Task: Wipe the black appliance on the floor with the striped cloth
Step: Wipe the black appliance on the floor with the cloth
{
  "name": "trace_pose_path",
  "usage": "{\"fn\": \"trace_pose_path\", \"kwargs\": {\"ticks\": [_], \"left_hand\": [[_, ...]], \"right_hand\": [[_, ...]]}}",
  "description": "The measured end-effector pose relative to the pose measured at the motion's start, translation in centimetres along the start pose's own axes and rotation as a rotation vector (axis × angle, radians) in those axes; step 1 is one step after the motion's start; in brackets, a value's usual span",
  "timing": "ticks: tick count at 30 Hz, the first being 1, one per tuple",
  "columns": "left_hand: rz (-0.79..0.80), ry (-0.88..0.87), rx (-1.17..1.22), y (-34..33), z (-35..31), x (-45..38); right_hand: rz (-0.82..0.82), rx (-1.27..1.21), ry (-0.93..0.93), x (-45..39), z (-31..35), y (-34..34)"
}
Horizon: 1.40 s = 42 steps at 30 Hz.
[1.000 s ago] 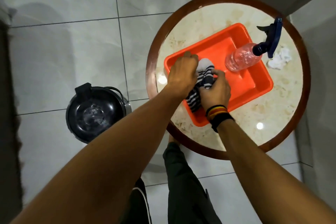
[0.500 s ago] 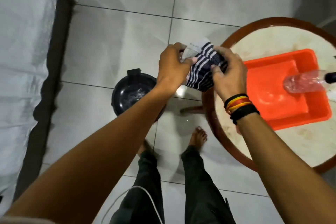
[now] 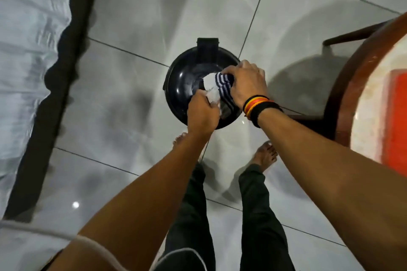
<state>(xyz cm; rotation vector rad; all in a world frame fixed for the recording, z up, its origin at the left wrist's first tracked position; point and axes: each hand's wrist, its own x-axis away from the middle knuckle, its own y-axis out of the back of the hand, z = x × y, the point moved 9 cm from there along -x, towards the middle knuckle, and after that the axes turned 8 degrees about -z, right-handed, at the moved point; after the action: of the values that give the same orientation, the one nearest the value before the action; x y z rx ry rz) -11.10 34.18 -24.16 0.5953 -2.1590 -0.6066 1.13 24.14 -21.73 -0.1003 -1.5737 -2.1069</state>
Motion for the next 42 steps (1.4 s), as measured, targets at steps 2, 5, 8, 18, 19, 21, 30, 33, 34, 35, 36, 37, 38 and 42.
{"fn": "trace_pose_path", "kwargs": {"ticks": [2,5,8,18,19,21,30,33,34,35,36,37,38,42], "left_hand": [[-0.097,-0.083,-0.149,0.2,2.3,-1.2],[-0.171,-0.223,-0.355,0.6,3.7,-2.3],[-0.048,-0.225,-0.452,-1.1,6.4,-4.6],[-0.037,-0.159,-0.442,-3.9,9.1,-7.4],[-0.003,-0.137,-0.458,-4.2,9.1,-7.3],[0.004,-0.125,-0.423,-4.0,8.8,-7.1],[0.031,-0.065,-0.456,-3.7,8.3,-7.2],[0.075,-0.019,-0.512,-3.8,8.3,-7.1],[0.114,-0.003,-0.530,-3.8,8.2,-7.1],[0.133,0.005,-0.529,-3.9,8.4,-6.9],[0.117,-0.002,-0.503,-3.7,8.2,-6.9],[0.087,-0.019,-0.461,-3.4,8.1,-7.0],[0.077,-0.037,-0.415,-3.3,8.0,-6.9],[0.153,-0.043,-0.413,-3.5,7.8,-6.5]], "right_hand": [[0.003,0.043,0.064,-0.8,0.5,-3.3],[-0.091,0.104,0.090,-0.2,0.4,-5.8],[-0.115,0.039,0.006,1.6,-0.8,-8.6],[-0.138,0.243,0.257,-2.3,2.7,-14.1],[-0.110,0.252,0.343,-1.5,2.5,-14.1],[-0.065,0.268,0.450,0.6,0.8,-14.0],[-0.114,0.126,0.007,-1.3,-1.1,-12.5],[-0.052,0.209,0.265,-1.4,3.0,-14.5],[-0.021,0.225,0.347,-0.9,3.1,-14.6],[0.014,0.231,0.410,0.1,2.6,-14.7],[0.049,0.236,0.462,1.0,1.6,-14.2],[0.074,0.249,0.498,2.1,0.3,-13.9],[0.092,0.267,0.501,3.0,-1.3,-13.3],[0.040,0.185,0.289,2.2,-4.6,-11.0]]}}
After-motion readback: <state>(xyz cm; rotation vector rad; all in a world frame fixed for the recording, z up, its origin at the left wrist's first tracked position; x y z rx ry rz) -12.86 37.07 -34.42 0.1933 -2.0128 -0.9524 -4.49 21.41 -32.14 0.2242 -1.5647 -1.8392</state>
